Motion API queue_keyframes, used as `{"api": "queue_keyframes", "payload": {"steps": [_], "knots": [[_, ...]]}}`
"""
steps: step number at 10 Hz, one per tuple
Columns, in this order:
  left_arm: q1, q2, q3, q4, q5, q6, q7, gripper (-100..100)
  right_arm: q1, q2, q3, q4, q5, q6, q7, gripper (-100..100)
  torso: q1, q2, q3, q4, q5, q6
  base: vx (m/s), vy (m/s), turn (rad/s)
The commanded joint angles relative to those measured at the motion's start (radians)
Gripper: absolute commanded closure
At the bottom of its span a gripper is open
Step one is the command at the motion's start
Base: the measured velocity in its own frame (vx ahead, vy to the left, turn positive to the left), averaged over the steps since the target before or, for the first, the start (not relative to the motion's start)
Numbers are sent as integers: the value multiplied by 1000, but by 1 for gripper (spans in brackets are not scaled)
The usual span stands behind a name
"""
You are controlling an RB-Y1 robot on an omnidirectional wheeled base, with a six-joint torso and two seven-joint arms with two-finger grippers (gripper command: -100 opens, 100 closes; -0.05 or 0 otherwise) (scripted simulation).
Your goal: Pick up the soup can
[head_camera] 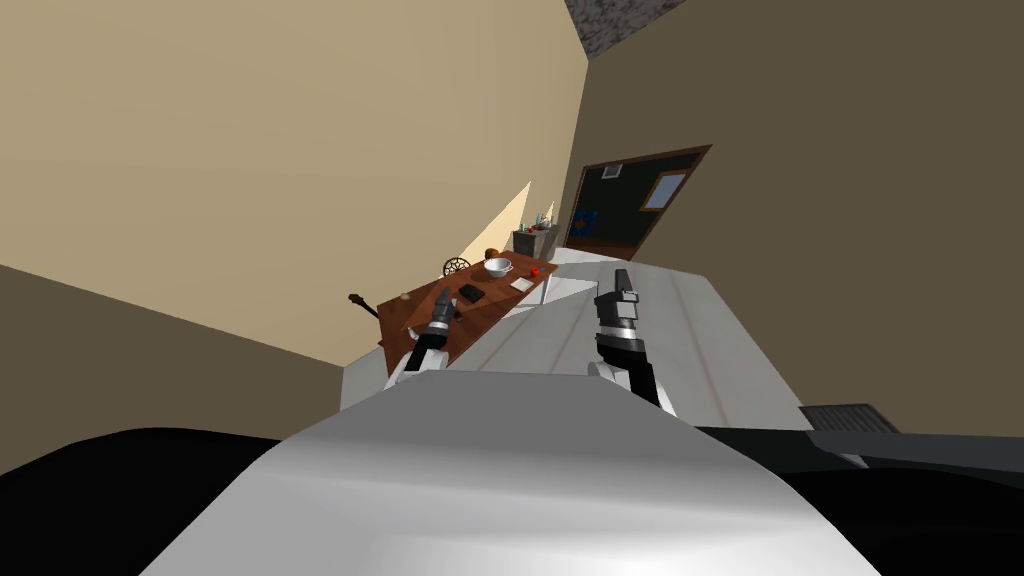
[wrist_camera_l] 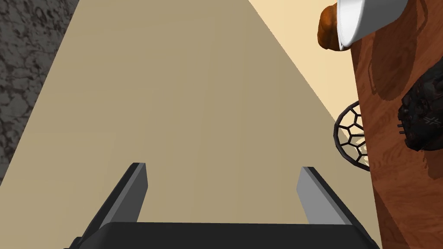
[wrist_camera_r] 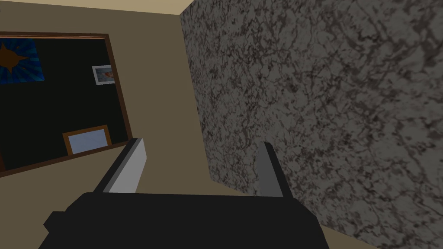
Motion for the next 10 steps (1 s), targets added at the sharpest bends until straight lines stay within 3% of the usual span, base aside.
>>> {"api": "queue_keyframes", "payload": {"steps": [1, 3, 4, 5, 8, 10], "knots": [[-36, 24, 5, 50, 19, 50, -22, -100, 0, 0, 0, 0, 0, 0, 0, 0, 0, 0, 0, 0, 0, 0, 0, -25, -83], [-36, 24, 5, 52, 19, 78, -22, -100, 0, 0, 0, 0, 0, 0, 0, 0, 0, 0, 0, 0, 0, 0, 2, -14, -24], [-65, 44, 7, 99, 35, 118, -46, -100, 0, 0, 0, 0, 0, 0, 0, 0, 0, 0, 0, 0, 0, 0, 3, -21, -77], [-65, 44, 7, 99, 35, 137, -46, -100, 0, 0, 0, 0, 0, 0, 0, 0, 0, 0, 0, 0, 0, 0, 1, -22, -66], [-128, 84, 10, 195, 72, 227, -97, -100, 0, 0, 0, 0, 0, 0, 0, 0, 0, 0, 0, 0, 0, 0, 0, -28, -87], [-128, 84, 10, 200, 72, 263, -97, -100, 0, 0, 0, 0, 0, 0, 0, 0, 0, 0, 0, 0, 0, 0, 3, -17, -22]]}}
